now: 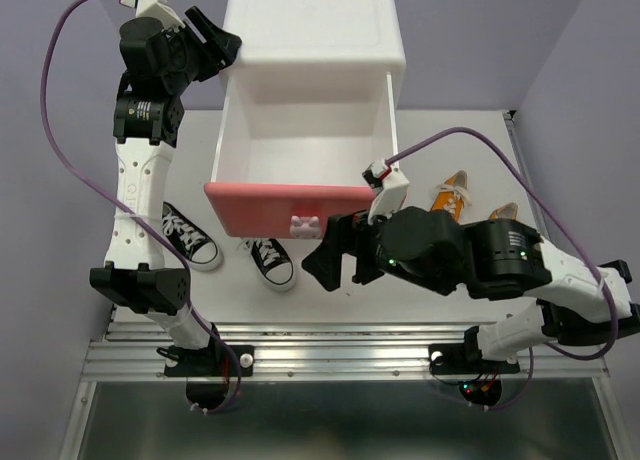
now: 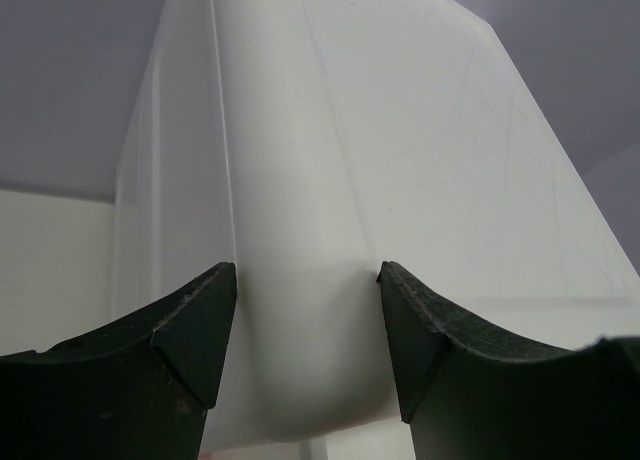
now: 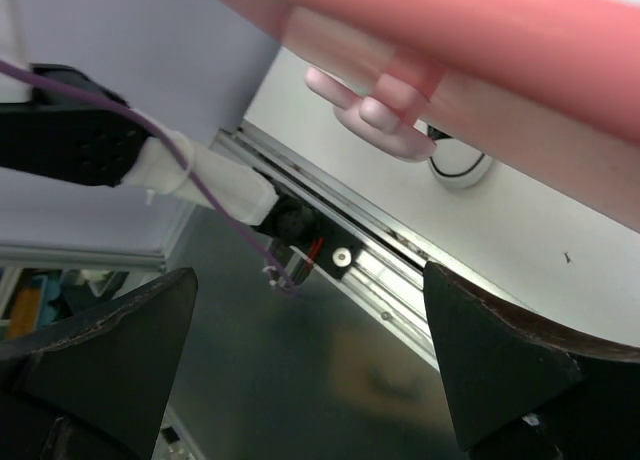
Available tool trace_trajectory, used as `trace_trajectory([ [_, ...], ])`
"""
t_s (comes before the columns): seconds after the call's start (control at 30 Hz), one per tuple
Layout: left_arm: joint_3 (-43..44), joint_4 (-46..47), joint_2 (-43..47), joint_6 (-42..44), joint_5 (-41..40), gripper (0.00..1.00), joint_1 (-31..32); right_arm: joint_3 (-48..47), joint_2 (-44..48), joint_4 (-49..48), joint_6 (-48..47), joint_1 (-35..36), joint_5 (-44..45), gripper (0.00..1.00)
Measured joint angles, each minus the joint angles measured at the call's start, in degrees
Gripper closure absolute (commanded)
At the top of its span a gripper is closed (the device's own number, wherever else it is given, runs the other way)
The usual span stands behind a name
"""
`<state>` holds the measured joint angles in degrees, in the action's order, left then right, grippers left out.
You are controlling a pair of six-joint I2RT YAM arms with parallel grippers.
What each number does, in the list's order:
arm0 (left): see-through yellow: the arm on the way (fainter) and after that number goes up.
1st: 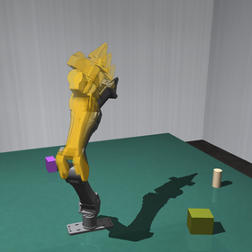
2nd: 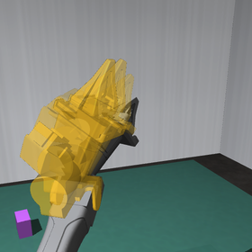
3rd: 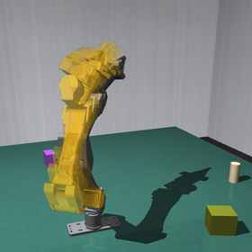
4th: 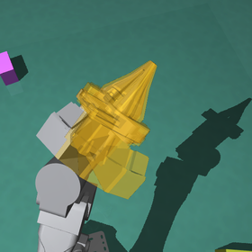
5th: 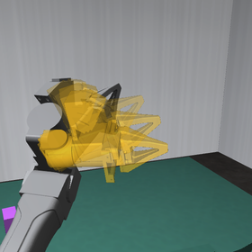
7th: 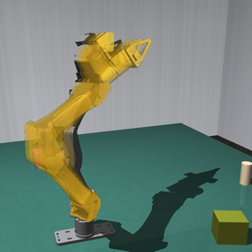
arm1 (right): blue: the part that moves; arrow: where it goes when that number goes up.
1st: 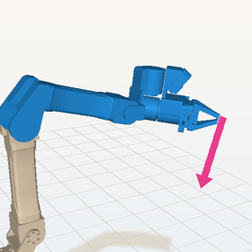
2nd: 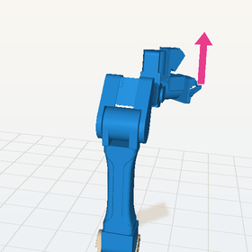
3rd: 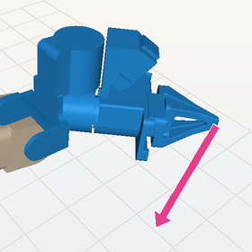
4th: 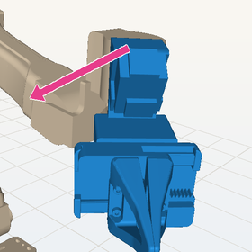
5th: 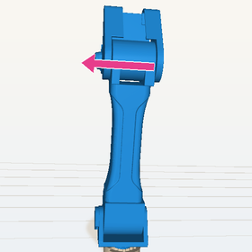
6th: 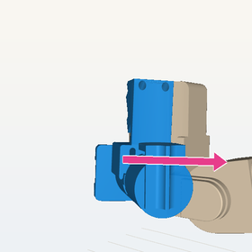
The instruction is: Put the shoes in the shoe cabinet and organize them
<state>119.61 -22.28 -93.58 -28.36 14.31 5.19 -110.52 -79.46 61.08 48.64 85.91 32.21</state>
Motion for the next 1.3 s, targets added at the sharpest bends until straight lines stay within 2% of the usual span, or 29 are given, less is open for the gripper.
trace_trajectory([
  [0.2, 0.0, 0.0, 0.0, 0.0, 0.0, 0.32, 0.0, -3.4, 3.5, -4.9, -6.4, 0.0, -0.5, 0.00],
  [0.5, 0.0, 0.0, 0.0, -0.1, 0.0, 0.32, 0.0, -19.7, -6.8, -9.4, -13.7, -2.4, 7.6, 0.00],
  [0.8, -0.3, 0.1, 0.1, -0.9, -0.4, 0.32, 0.0, -31.5, -18.9, -10.5, -12.4, -25.4, 1.7, 0.00],
  [0.9, -0.3, 0.1, 0.2, -1.0, -0.7, 0.32, 0.1, -33.8, -22.2, -12.1, -12.4, -29.7, 0.2, 0.00],
  [1.03, -1.4, 0.9, 0.7, -1.3, -1.1, 0.32, 0.2, -31.6, -21.8, -15.8, -12.7, -34.1, 0.4, 0.00],
  [1.3, -1.8, 1.4, 0.9, -1.5, -1.3, 0.32, 0.3, -31.9, -21.4, -24.0, -19.7, -42.7, 5.7, 0.00],
])
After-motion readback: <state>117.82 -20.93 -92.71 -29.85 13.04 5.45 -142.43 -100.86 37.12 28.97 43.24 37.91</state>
